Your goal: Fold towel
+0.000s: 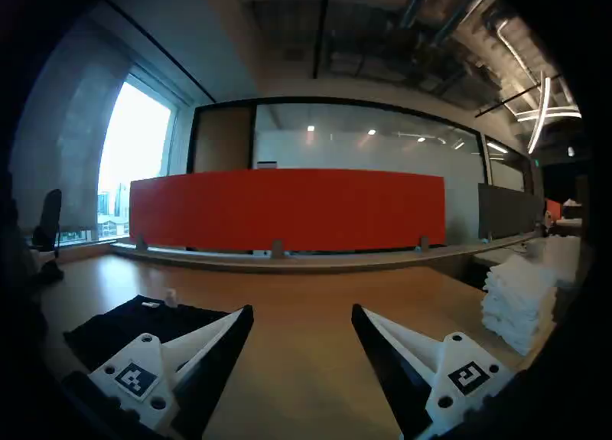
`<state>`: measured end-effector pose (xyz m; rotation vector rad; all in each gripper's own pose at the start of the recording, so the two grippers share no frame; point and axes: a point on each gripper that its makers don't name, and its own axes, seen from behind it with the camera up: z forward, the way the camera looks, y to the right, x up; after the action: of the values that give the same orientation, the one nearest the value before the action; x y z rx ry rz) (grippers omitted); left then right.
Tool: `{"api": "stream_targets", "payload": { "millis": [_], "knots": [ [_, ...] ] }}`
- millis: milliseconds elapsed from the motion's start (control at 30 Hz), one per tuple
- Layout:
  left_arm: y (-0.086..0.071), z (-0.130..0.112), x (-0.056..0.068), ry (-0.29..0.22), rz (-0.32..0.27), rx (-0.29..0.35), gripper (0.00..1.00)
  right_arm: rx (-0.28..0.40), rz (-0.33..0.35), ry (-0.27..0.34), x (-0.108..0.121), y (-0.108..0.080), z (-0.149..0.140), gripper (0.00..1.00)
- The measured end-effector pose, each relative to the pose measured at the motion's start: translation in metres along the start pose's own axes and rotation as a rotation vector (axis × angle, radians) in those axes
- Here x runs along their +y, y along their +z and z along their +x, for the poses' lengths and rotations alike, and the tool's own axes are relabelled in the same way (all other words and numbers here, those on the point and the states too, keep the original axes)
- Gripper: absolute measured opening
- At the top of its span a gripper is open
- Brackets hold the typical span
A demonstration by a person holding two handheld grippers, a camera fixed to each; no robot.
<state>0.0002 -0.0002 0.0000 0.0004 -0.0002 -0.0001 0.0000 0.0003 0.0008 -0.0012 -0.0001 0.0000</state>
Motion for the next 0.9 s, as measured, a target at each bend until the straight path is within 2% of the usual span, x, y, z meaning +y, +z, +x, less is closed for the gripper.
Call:
{"api": "stream_targets", "payload": {
  "millis": [200, 300, 600, 900],
  "knots": [
    [0.000, 0.005, -0.004, 0.001, 0.009, -0.002, 0.93, -0.005, -0.001, -0.012, 0.000, 0.002, 0.000, 1.00],
    [0.001, 0.020, -0.008, 0.000, 0.017, 0.010, 0.93, -0.006, 0.003, -0.019, -0.002, 0.003, 0.010, 1.00],
    [-0.002, 0.083, -0.014, -0.014, 0.017, 0.018, 0.93, 0.004, 0.013, -0.013, -0.010, 0.000, 0.070, 1.00],
    [-0.002, 0.144, -0.010, 0.045, -0.006, 0.000, 0.93, 0.017, 0.006, -0.032, -0.008, -0.002, 0.145, 1.00]
  ]
}}
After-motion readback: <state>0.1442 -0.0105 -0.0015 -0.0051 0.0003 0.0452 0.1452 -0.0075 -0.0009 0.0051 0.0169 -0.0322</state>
